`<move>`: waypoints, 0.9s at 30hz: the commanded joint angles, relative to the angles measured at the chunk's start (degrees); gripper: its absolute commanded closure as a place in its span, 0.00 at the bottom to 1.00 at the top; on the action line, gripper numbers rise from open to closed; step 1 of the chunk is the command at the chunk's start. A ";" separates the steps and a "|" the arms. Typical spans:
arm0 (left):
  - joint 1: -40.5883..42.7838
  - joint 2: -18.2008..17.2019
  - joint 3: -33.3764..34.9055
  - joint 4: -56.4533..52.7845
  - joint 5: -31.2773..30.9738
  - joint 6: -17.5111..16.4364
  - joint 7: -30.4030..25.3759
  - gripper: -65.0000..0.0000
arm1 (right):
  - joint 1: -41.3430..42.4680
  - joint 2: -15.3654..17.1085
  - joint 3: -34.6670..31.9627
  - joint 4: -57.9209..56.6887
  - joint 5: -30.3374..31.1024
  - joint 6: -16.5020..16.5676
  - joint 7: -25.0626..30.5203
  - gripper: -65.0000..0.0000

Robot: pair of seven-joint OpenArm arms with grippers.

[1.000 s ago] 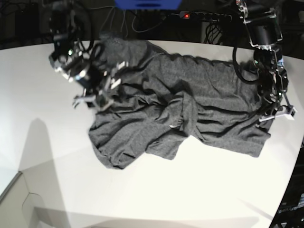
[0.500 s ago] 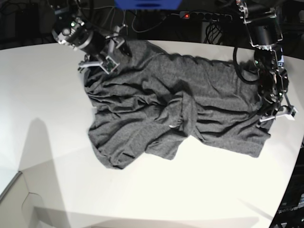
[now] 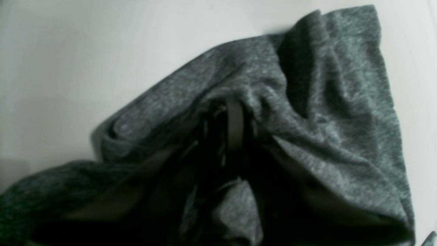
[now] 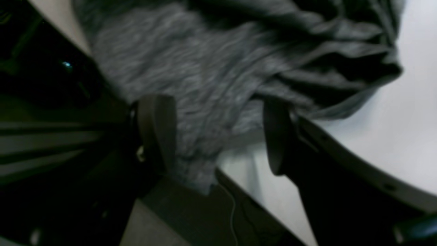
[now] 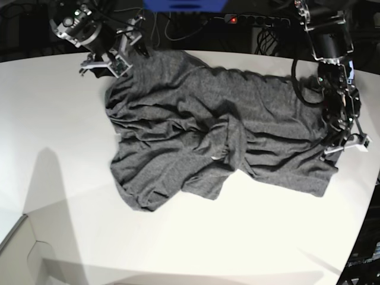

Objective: Layout the t-shirt on the table in an organized manner, then fold the t-shirt properly
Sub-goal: 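Move the right gripper to the shirt's collar edge and grasp it, then pull the grasped shirt edge with the right gripper toward the hem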

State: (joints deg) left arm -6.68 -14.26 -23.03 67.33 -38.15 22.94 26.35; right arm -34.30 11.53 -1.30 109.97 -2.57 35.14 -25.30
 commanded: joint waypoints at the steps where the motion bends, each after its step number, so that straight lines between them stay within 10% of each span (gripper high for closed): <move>1: -1.28 -0.73 -0.05 0.76 0.13 0.40 -0.81 0.89 | -0.20 0.21 0.11 0.84 0.94 0.07 1.52 0.37; 14: -1.10 -0.73 -0.14 0.76 0.13 0.40 -0.81 0.89 | 1.21 -0.14 -0.94 -7.86 0.85 0.07 1.70 0.39; 17: -1.02 -0.73 -0.05 0.76 0.13 0.40 -0.81 0.89 | 2.08 -0.06 -1.21 -8.21 0.77 0.07 1.61 0.54; 21: -0.93 -0.64 -0.23 0.76 0.13 0.40 -0.81 0.89 | 4.19 -0.14 -0.77 -7.95 0.85 0.07 1.61 1.00; 27: -0.84 -0.55 -0.05 0.76 0.04 0.40 -0.63 0.89 | 8.33 0.03 -0.77 0.14 0.94 0.07 2.05 1.00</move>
State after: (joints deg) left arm -6.68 -14.22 -23.03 67.16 -38.17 22.94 26.35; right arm -26.87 11.42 -2.07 108.79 -2.72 35.11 -25.45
